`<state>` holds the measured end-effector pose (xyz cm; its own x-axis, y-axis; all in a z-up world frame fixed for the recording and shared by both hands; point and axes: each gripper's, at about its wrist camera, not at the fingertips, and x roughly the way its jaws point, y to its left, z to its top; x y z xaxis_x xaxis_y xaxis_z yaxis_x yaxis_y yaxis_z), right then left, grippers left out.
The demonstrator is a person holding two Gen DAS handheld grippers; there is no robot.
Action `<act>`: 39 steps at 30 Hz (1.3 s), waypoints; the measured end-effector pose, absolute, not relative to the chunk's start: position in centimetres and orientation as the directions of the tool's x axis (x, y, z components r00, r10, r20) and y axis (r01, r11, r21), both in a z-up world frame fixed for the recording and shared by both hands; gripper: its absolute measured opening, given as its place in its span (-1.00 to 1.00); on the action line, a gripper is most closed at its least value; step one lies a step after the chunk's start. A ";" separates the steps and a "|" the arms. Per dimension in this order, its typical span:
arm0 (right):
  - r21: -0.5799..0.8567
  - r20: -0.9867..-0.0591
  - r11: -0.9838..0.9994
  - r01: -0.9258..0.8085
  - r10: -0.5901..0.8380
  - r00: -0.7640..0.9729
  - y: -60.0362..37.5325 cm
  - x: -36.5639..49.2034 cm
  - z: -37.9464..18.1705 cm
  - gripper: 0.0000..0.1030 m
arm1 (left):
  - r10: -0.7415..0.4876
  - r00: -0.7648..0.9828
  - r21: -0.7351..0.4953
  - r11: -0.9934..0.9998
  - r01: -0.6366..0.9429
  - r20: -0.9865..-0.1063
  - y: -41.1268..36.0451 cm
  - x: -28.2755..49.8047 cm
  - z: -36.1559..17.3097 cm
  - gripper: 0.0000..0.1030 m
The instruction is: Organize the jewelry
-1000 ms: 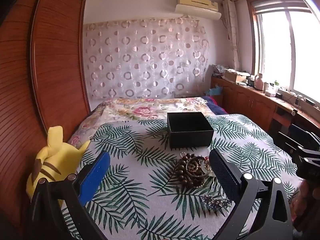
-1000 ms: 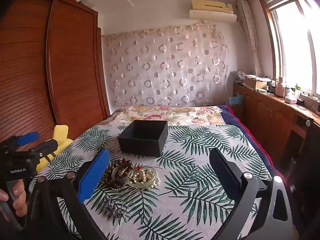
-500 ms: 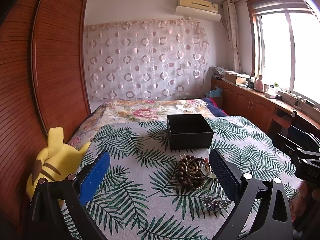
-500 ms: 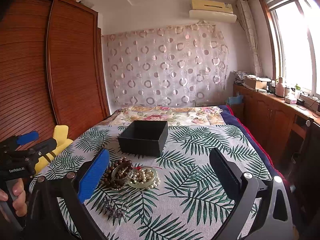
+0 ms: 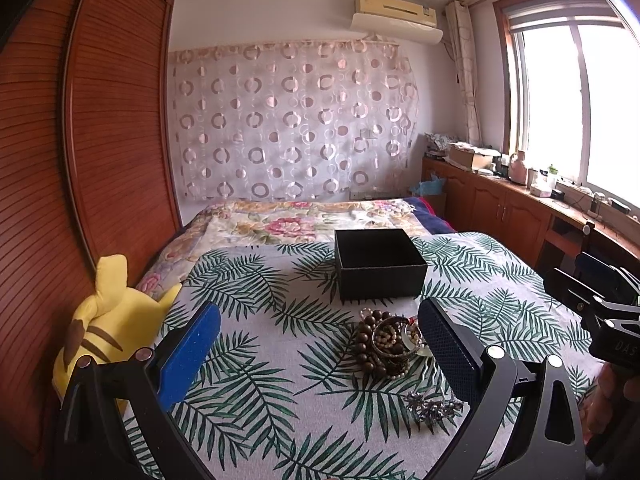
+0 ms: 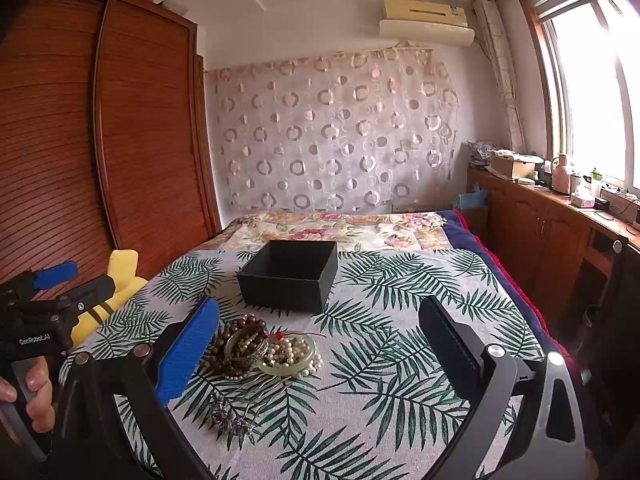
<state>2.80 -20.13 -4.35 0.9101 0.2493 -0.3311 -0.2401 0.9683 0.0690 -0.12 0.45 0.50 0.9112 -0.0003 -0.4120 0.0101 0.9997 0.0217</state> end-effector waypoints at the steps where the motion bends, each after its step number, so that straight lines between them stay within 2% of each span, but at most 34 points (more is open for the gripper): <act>1: 0.071 -0.332 0.968 -0.240 0.250 0.910 -20.2 2.8 -4.3 0.96 | 0.001 0.911 0.021 1.000 0.009 -0.412 0.5 -0.2 0.5 0.86; 39: 0.070 -0.330 0.968 -0.242 0.251 0.910 -20.0 3.1 -4.8 0.96 | -0.001 0.912 0.020 1.000 0.011 -0.411 0.5 -0.3 0.7 0.86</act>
<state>3.12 -20.02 -4.79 0.9098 0.2513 -0.3305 -0.2418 0.9678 0.0702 -0.27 0.54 0.67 0.9116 -0.0012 -0.4111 0.0105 0.9997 0.0203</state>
